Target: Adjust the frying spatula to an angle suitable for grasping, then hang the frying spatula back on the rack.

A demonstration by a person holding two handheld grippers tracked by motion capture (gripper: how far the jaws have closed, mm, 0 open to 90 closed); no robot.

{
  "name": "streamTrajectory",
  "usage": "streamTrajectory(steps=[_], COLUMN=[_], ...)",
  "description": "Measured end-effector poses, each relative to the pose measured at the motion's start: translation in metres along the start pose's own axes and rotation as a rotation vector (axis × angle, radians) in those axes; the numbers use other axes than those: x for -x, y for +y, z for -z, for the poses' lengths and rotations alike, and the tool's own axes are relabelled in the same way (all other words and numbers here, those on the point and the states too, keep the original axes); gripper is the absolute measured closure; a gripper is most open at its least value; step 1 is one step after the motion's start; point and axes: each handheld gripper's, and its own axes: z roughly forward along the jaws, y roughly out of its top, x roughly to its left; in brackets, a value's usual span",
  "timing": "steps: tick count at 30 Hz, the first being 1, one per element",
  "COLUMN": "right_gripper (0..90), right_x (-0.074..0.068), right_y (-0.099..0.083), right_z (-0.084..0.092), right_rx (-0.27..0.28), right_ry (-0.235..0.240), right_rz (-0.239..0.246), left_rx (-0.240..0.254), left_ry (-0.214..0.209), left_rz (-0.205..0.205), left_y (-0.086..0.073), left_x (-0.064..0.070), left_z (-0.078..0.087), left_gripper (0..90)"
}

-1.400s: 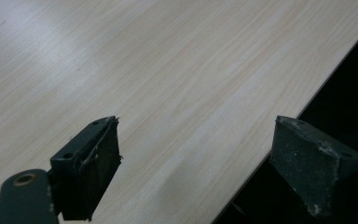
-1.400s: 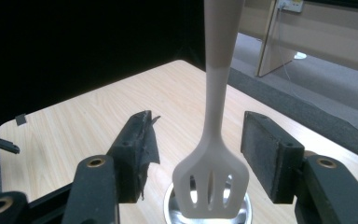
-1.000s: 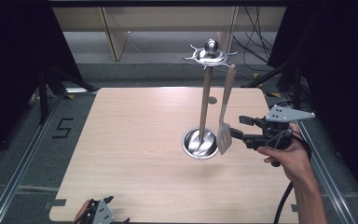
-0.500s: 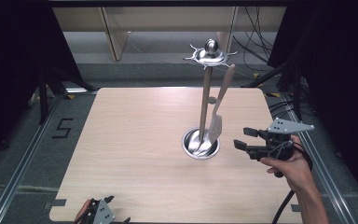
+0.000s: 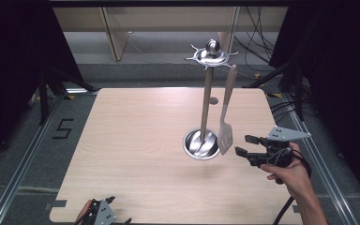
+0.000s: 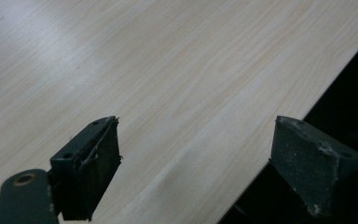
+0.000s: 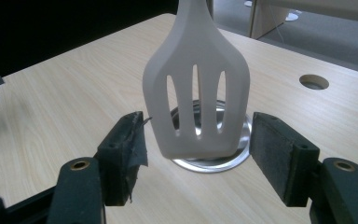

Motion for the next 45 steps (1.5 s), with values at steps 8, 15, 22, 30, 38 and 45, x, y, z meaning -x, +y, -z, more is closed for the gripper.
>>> streamTrajectory(steps=[8,15,22,30,38,45], right_gripper=[36.0,35.8,36.1,34.8,34.5,34.1], right_x=[-0.003,-0.007,-0.007,-0.009,-0.013,-0.016], right_y=[-0.011,-0.021,-0.028,-0.035,-0.041,-0.047], right_z=[-0.004,-0.005,-0.008,-0.010,-0.009,-0.013], right_rx=[-0.033,-0.069,-0.096,-0.109,-0.114,-0.129], right_ry=[0.008,0.006,0.022,0.002,0.005,0.010], right_rz=[-0.023,-0.032,-0.003,0.010,-0.010,0.007], left_rx=[-0.014,0.000,-0.011,-0.012,-0.012,-0.010], left_ry=[-0.007,-0.004,0.003,0.008,-0.003,0.003], left_rz=[-0.020,-0.007,-0.025,-0.027,-0.026,-0.033], left_y=[0.002,0.001,0.001,0.000,-0.001,-0.002], left_x=[-0.003,-0.001,-0.002,-0.002,-0.002,-0.002], left_z=[-0.001,-0.001,-0.001,-0.001,0.001,0.000], left_gripper=[15.0,15.0,14.9,15.0,15.0,15.0])
